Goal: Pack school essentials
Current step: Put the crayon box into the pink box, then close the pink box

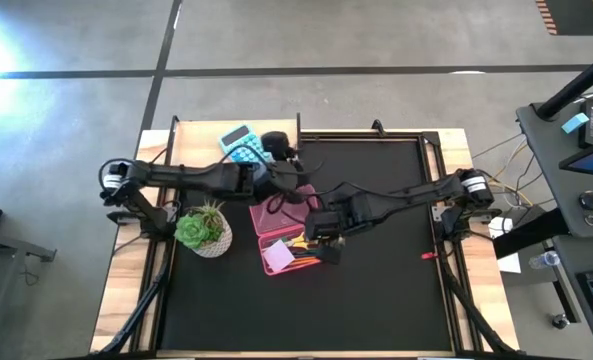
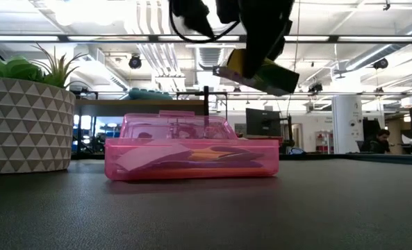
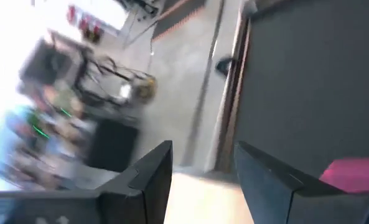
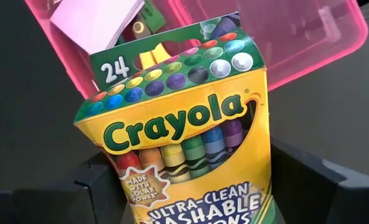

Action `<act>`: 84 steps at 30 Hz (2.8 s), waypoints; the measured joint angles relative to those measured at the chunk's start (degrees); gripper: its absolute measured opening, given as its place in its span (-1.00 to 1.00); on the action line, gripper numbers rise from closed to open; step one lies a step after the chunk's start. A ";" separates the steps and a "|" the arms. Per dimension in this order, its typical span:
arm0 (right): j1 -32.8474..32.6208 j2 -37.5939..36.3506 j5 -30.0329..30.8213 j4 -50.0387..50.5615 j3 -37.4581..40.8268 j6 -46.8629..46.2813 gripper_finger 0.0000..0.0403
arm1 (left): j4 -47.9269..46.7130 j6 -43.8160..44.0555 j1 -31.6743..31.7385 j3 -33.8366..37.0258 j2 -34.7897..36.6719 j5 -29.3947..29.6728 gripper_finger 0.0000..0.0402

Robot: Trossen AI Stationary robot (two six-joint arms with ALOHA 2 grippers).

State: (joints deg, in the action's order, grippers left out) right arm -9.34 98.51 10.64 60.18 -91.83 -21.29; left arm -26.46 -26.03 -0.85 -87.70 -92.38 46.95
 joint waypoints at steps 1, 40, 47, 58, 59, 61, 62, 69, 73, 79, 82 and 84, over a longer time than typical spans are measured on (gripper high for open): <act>-0.20 -0.20 0.06 0.00 0.00 -0.21 0.52 | -0.44 -5.26 -0.36 0.00 -0.02 1.27 -0.22; 0.60 14.02 -3.27 -15.97 0.24 20.77 0.52 | -6.48 -22.20 -18.74 -0.02 19.41 18.49 -0.22; 0.65 14.57 -3.11 -15.72 0.23 19.32 0.52 | -6.59 -22.38 -18.74 -0.02 19.44 18.87 -0.22; 0.78 14.57 -3.57 -15.35 0.22 19.31 0.53 | -6.60 -22.42 -18.74 -0.02 19.46 19.38 -0.22; 0.84 14.57 -3.61 -15.37 0.22 19.44 0.55 | -6.60 -22.42 -18.74 -0.02 19.46 19.38 -0.22; 0.88 14.57 -3.89 -15.18 0.22 19.43 0.59 | -6.60 -22.42 -18.74 -0.02 19.46 19.38 -0.22; 1.00 14.57 -4.15 -14.94 0.22 19.39 0.62 | -6.60 -22.42 -18.74 -0.02 19.46 19.38 -0.22; 1.67 14.57 -4.84 -13.07 0.22 18.26 0.82 | -6.60 -22.44 -18.74 -0.02 19.46 19.38 -0.22; 1.67 14.30 -5.10 -12.87 0.22 17.57 0.83 | -6.60 -22.46 -18.74 -0.02 19.46 19.38 -0.22; 2.02 11.59 -5.12 -10.44 0.22 17.39 0.83 | -6.65 -22.46 -18.74 -0.04 19.46 19.38 -0.22; 2.15 8.57 -5.08 -10.22 0.22 19.08 0.83 | -7.28 -22.48 -18.74 -0.04 19.70 19.97 -0.22; 2.16 6.28 -5.08 -10.06 0.22 20.03 0.83 | -7.52 -22.47 -18.75 -0.04 20.08 21.18 -0.22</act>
State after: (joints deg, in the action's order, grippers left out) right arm -7.18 104.79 5.56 50.12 -91.61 -1.26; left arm -33.98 -48.50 -19.61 -87.74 -72.30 68.13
